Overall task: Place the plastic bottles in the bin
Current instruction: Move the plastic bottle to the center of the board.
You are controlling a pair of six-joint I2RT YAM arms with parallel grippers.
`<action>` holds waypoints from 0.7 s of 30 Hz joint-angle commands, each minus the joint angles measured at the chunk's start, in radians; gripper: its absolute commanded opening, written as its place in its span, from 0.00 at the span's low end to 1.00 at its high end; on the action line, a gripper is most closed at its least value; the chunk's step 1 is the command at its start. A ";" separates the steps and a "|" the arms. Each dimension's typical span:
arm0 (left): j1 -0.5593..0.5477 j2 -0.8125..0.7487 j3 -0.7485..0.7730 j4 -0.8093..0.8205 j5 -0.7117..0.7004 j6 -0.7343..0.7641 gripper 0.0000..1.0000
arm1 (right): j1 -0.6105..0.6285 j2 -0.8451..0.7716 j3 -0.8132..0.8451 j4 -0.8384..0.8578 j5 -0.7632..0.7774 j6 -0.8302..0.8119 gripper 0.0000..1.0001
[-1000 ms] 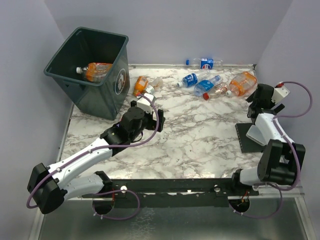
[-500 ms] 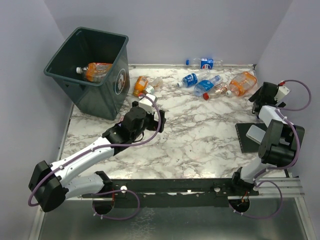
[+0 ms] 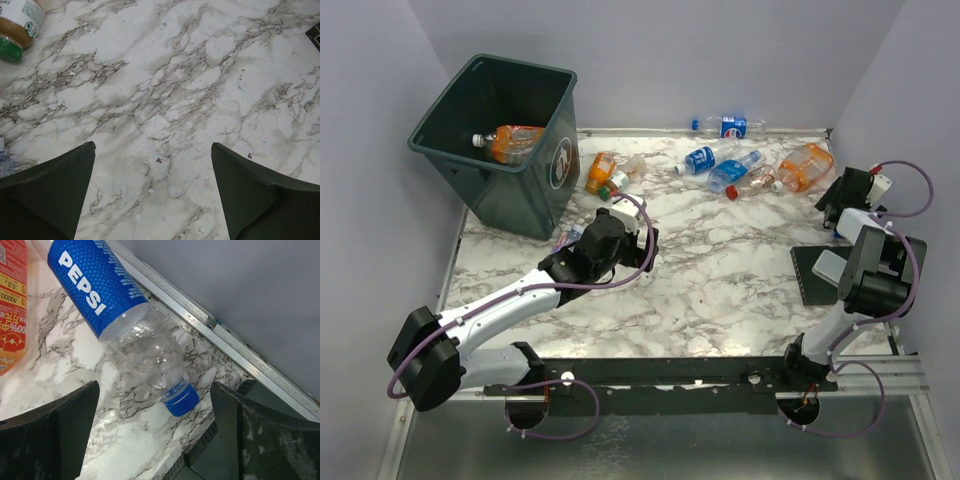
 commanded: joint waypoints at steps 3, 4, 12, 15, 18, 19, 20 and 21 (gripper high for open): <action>-0.008 0.011 -0.004 0.017 0.022 -0.006 0.99 | -0.020 0.044 0.035 -0.039 -0.050 -0.039 0.95; -0.008 0.010 -0.006 0.017 0.022 -0.007 0.99 | -0.021 0.059 0.046 -0.061 -0.057 -0.038 0.95; -0.017 0.006 -0.007 0.018 0.019 -0.006 0.99 | -0.024 0.110 0.057 -0.119 -0.145 -0.019 0.94; -0.022 0.005 -0.009 0.019 0.016 -0.005 0.99 | -0.024 0.108 0.052 -0.114 -0.150 -0.021 0.93; -0.024 0.006 -0.006 0.018 0.016 -0.005 0.99 | -0.025 0.103 0.050 -0.114 -0.158 -0.026 0.89; -0.024 0.007 -0.006 0.018 0.016 -0.005 0.99 | -0.025 0.100 0.048 -0.112 -0.166 -0.027 0.87; -0.025 0.007 -0.005 0.018 0.016 -0.005 0.99 | -0.025 0.098 0.048 -0.112 -0.173 -0.024 0.84; -0.024 0.007 -0.005 0.018 0.016 -0.004 0.99 | -0.024 0.096 0.049 -0.113 -0.177 -0.021 0.81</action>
